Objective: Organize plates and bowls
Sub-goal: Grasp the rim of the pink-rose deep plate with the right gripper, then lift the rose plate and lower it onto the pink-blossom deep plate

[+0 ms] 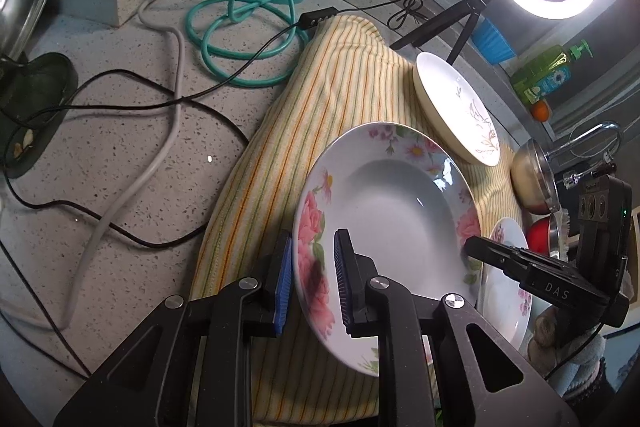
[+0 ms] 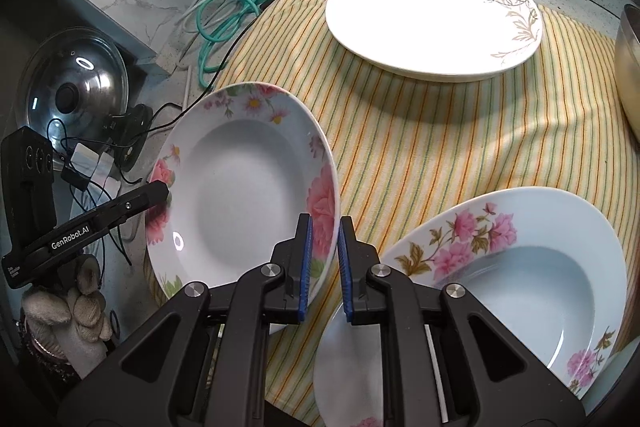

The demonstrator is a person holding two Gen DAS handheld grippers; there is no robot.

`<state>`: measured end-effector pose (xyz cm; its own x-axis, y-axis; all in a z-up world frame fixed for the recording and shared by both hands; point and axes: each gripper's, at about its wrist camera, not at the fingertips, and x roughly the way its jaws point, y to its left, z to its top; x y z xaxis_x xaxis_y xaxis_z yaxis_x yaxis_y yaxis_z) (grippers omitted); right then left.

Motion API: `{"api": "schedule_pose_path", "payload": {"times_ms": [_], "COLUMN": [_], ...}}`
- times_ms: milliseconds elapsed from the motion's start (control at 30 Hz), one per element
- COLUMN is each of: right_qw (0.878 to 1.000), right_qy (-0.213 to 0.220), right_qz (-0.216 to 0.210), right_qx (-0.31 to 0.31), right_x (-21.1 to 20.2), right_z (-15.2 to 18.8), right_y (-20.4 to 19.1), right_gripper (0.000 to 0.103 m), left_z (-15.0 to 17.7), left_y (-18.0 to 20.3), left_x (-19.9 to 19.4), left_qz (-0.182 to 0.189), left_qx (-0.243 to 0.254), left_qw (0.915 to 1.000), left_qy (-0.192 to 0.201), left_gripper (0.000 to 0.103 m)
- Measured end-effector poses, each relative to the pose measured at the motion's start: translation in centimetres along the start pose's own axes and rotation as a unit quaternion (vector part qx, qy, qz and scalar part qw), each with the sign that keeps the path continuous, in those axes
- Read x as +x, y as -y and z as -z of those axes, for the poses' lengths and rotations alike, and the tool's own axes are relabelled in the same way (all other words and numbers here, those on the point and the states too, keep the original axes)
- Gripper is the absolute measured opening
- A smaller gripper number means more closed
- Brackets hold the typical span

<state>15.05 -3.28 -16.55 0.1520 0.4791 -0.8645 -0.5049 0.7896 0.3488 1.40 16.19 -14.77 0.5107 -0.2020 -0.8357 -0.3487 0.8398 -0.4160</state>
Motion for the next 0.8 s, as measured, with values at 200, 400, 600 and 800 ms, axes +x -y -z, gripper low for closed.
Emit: {"api": "schedule_pose_path", "payload": {"times_ms": [200, 400, 600, 800], "right_qw": [1.000, 0.999, 0.997, 0.994], "right_qy": [0.015, 0.031, 0.046, 0.058], "right_qz": [-0.011, -0.014, -0.002, 0.011], "right_qx": [0.011, 0.028, 0.054, 0.092], "right_x": [-1.6, -4.0, -6.4, -8.5], "right_z": [0.4, 1.5, 3.7, 6.0], "right_y": [0.0, 0.8, 2.7, 5.1], "right_gripper": [0.013, 0.013, 0.013, 0.013], "left_z": [-0.5, -1.0, -1.3, -1.1], "left_y": [0.6, 2.0, 4.8, 8.1], "left_x": [-0.7, -1.1, -0.6, 0.8], "left_qz": [0.000, 0.013, 0.036, 0.058], "left_qx": [0.012, 0.032, 0.062, 0.100], "left_qw": [0.9999, 0.9993, 0.9974, 0.9932], "left_qy": [0.011, 0.016, 0.009, -0.010], "left_gripper": [0.017, 0.017, 0.017, 0.017]}}
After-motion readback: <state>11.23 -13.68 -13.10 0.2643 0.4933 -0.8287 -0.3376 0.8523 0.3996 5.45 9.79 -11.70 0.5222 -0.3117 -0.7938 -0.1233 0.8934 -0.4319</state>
